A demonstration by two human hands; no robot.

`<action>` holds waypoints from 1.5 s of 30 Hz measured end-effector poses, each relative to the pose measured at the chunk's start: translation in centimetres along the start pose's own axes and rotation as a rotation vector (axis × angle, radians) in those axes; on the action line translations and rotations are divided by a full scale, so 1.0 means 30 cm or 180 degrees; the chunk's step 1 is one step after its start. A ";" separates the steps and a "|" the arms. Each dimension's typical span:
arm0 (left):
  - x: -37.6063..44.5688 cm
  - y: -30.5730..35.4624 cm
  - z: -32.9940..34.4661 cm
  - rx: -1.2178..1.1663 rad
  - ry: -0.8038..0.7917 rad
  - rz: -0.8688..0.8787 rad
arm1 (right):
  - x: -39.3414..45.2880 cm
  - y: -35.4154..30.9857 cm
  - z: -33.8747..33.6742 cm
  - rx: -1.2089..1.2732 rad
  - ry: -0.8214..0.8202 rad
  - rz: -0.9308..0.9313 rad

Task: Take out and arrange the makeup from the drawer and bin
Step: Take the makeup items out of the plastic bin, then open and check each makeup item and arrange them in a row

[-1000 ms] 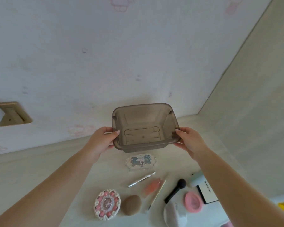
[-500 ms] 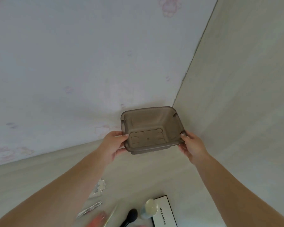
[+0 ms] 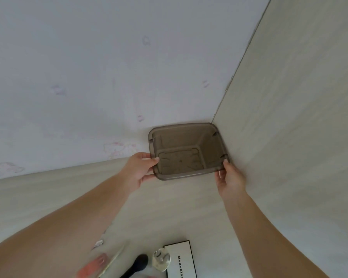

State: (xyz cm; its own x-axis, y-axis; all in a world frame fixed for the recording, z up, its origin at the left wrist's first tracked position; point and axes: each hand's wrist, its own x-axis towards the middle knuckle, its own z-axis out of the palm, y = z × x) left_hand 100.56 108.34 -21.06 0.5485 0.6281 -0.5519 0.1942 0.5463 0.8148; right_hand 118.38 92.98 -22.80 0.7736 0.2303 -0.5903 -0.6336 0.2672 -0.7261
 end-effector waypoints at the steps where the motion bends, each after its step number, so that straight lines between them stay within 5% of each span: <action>1: 0.001 -0.003 0.002 -0.0004 -0.0009 -0.0020 | 0.000 0.001 0.001 0.0134 0.0055 -0.0018; 18: -0.002 0.000 -0.007 0.0137 -0.0167 -0.0256 | 0.009 0.015 0.016 0.0141 0.0106 0.0210; 30: -0.076 -0.027 -0.054 0.0306 -0.0120 -0.0264 | -0.142 0.061 -0.061 -0.0815 -0.0349 0.0119; 38: -0.234 -0.069 -0.154 0.0557 -0.0195 -0.0118 | -0.450 0.155 -0.125 -0.1647 -0.0792 -0.0428; 45: -0.387 -0.115 -0.315 0.0850 -0.0660 0.0112 | -0.710 0.235 -0.066 -0.1831 -0.0939 -0.1484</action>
State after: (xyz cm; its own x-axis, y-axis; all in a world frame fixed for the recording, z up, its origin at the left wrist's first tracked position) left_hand 85.85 104.39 -19.12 0.7072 0.5029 -0.4970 0.3633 0.3446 0.8656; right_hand 97.46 88.11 -16.05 0.8723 0.4736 -0.1215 -0.0786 -0.1094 -0.9909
